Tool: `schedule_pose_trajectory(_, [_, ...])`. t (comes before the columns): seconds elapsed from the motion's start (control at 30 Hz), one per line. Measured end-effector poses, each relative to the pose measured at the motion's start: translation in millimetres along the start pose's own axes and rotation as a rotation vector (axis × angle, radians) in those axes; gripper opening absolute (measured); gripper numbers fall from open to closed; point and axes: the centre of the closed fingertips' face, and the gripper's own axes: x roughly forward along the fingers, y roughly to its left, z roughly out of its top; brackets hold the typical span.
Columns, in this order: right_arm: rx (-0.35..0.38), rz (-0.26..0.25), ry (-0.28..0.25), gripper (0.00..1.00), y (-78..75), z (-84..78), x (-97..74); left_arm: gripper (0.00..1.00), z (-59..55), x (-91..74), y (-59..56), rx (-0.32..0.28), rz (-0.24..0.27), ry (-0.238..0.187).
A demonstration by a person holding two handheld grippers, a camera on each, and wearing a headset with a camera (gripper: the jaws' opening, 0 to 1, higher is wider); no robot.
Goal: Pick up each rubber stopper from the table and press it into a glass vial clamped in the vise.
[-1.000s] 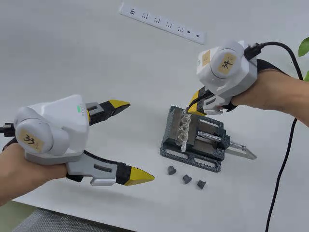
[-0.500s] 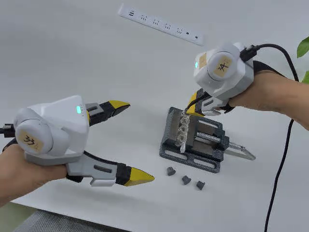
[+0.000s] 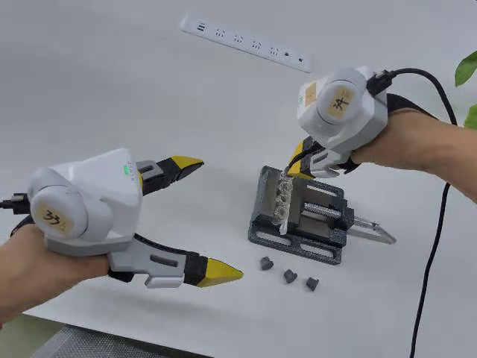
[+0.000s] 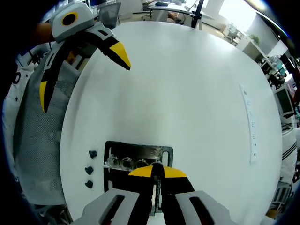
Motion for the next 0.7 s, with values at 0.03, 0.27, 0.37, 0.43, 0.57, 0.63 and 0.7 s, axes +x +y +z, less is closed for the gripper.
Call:
schedule_pose_trajectory(0.03, [0.003,-0.003,-0.005,0.01,0.6,1.4,0.4,0.94,0.5,-0.5,0.2,0.000,0.003,0.001])
schedule_pose_trajectory(0.27, [-0.004,-0.032,-0.032,0.01,0.1,-0.6,-1.2,0.94,5.1,-1.5,-0.7,0.006,0.009,0.001])
schedule_pose_trajectory(0.37, [0.014,-0.029,-0.049,0.01,-0.4,-0.2,-1.3,0.94,7.0,-1.2,-2.1,0.007,0.009,-0.002])
schedule_pose_trajectory(0.43, [-0.015,-0.036,-0.050,0.01,1.8,0.8,-1.0,0.94,7.6,-0.9,-3.5,0.010,0.010,0.001])
schedule_pose_trajectory(0.57, [-0.018,-0.048,-0.065,0.01,2.5,-0.4,0.0,0.94,8.9,-1.7,-3.4,0.006,0.014,-0.005])
schedule_pose_trajectory(0.63, [-0.007,-0.048,-0.082,0.00,1.3,-1.4,-0.3,0.94,8.0,-2.0,-2.7,0.006,0.013,-0.003])
schedule_pose_trajectory(0.7, [0.025,-0.042,-0.094,0.00,-0.1,0.1,0.1,0.94,7.9,-1.9,-2.4,0.009,0.014,-0.001])
